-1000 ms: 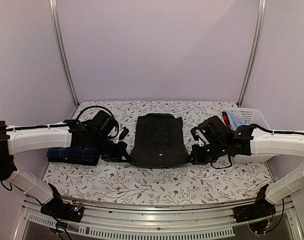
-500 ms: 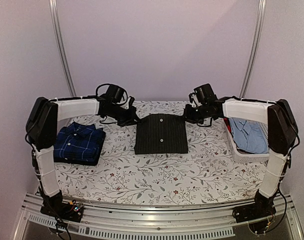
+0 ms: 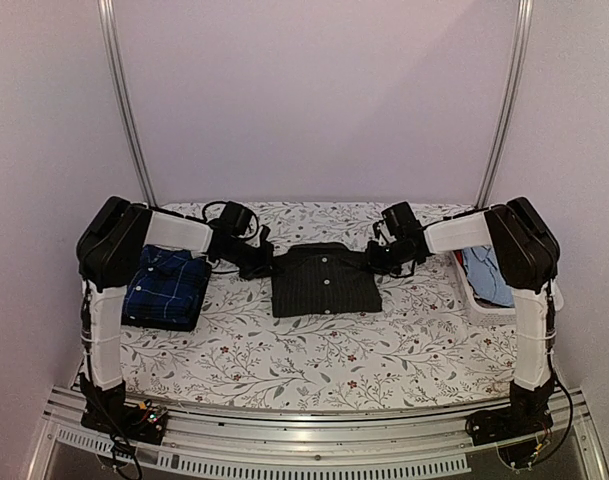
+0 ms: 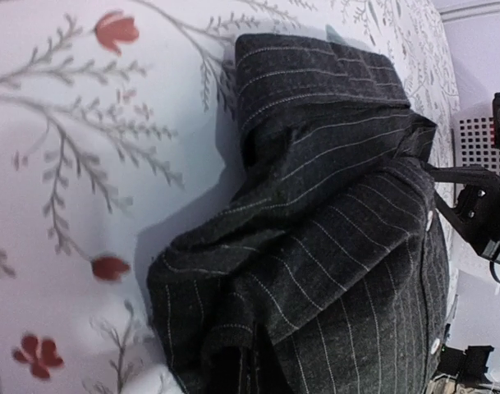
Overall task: Fold and stack the long sleeve shirts
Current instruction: Fold the 2/3-rectangle-folded shirt at the center of the board.
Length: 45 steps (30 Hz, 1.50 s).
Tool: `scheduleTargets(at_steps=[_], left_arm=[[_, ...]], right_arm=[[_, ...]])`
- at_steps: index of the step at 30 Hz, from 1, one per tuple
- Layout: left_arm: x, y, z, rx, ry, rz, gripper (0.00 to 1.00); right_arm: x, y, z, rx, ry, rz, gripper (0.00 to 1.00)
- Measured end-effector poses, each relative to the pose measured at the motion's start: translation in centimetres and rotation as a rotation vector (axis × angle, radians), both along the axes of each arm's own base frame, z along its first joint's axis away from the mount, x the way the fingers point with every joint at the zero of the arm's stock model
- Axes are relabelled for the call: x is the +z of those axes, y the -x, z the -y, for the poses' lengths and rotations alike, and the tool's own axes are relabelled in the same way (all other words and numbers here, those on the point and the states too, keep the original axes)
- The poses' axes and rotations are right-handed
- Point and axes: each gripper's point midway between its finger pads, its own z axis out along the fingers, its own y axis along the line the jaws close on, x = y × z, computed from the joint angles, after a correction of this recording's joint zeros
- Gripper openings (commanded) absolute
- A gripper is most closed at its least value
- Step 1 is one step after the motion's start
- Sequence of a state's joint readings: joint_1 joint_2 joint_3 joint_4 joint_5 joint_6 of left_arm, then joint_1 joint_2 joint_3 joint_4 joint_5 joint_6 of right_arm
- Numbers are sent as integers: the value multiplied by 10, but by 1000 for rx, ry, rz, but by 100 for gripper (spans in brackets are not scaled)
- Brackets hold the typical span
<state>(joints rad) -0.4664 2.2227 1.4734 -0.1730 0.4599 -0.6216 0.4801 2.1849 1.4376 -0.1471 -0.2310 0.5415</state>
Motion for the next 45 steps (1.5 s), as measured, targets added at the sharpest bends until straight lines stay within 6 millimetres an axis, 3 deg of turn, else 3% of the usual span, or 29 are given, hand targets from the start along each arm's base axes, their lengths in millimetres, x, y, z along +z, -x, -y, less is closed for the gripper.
scheduleTargets(at_steps=[6,7,10,14,19,22,26,33,37,39,41,43,45], left_arm=[[29,85,-9,-29,11,-17,0],[36,94,-10,-34,14,-11,0],[63,106,-14,-33,31,34,0],[88,99,-15,-17,44,98,0],[92,86,-18,-5,30,118,0],[91,67,-18,11,17,131,0],[81,38,-20,28,3,137,0],[40,10,-17,19,-40,97,0],[36,-2,-12,3,-47,103,20],[41,-9,-12,4,-46,122,41],[46,-14,-14,9,-49,139,53],[49,-16,-19,24,-59,147,63],[54,-15,-24,37,-67,155,65]], right_arm=[[7,82,3,61,38,-58,0],[13,96,6,64,45,-65,0],[39,109,9,63,48,-33,0],[77,99,13,31,26,59,0],[87,89,13,15,37,90,0],[91,74,11,3,43,110,0],[84,49,10,-6,53,118,0],[41,26,12,-4,92,70,1],[30,17,17,-5,105,58,24],[33,13,20,-6,115,66,35],[40,5,25,-15,122,83,45],[49,-2,28,-21,141,105,48],[57,-3,32,-31,169,119,48]])
